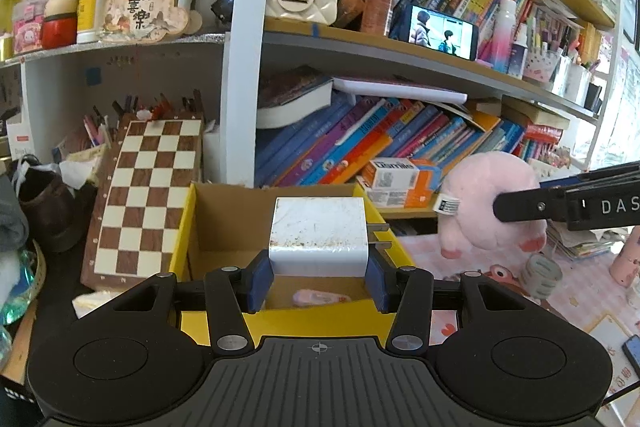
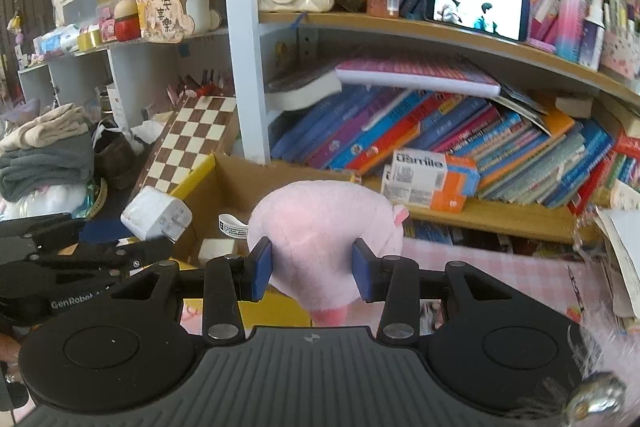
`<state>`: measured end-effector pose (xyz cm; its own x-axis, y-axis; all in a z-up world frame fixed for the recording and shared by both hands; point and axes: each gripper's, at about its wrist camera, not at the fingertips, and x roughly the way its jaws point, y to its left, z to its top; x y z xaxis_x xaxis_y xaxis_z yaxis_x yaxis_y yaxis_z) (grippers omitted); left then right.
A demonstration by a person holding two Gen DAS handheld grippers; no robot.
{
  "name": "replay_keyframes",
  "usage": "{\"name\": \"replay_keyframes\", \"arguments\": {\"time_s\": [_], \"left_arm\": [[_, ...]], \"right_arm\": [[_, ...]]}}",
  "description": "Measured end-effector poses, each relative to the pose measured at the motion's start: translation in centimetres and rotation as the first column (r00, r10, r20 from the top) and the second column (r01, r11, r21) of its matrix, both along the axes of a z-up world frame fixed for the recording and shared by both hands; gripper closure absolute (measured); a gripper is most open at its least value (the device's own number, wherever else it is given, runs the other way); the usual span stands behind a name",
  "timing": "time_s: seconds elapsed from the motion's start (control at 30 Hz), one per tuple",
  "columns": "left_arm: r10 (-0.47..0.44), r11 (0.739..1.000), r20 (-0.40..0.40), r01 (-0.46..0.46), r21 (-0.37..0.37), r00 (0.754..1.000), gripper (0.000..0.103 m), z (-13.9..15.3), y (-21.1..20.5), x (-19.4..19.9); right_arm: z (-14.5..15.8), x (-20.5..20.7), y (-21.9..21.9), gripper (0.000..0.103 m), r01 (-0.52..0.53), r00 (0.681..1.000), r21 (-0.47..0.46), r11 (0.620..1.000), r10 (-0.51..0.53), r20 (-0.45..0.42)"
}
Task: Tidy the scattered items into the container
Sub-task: 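Lift and carry the charger and pink plush over the yellow box with both tools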
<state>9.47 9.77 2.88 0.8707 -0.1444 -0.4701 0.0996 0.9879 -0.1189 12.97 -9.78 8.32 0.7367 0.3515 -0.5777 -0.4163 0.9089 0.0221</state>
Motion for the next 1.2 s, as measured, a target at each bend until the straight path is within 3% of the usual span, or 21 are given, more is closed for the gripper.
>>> {"name": "replay_keyframes", "arguments": {"time_s": [0.47, 0.9, 1.2], "left_arm": [[0.037, 0.999, -0.012, -0.037, 0.016, 0.999, 0.056, -0.7, 1.0, 3.4], [0.095, 0.995, -0.046, -0.094, 0.04, 0.994, 0.056, -2.1, 2.6, 6.6], [0.09, 0.995, -0.08, -0.086, 0.054, 0.993, 0.056, -3.3, 2.3, 7.9]], "right_arm": [[-1.1, 3.8, 3.7, 0.064, -0.088, 0.996, -0.029, 0.996, 0.088, 0.012], [-4.0, 7.7, 6.2, 0.064, -0.145, 0.989, -0.042, 0.989, 0.143, -0.045], [-5.4, 9.5, 7.1, 0.064, -0.168, 0.984, -0.056, 0.984, 0.165, -0.065]]}}
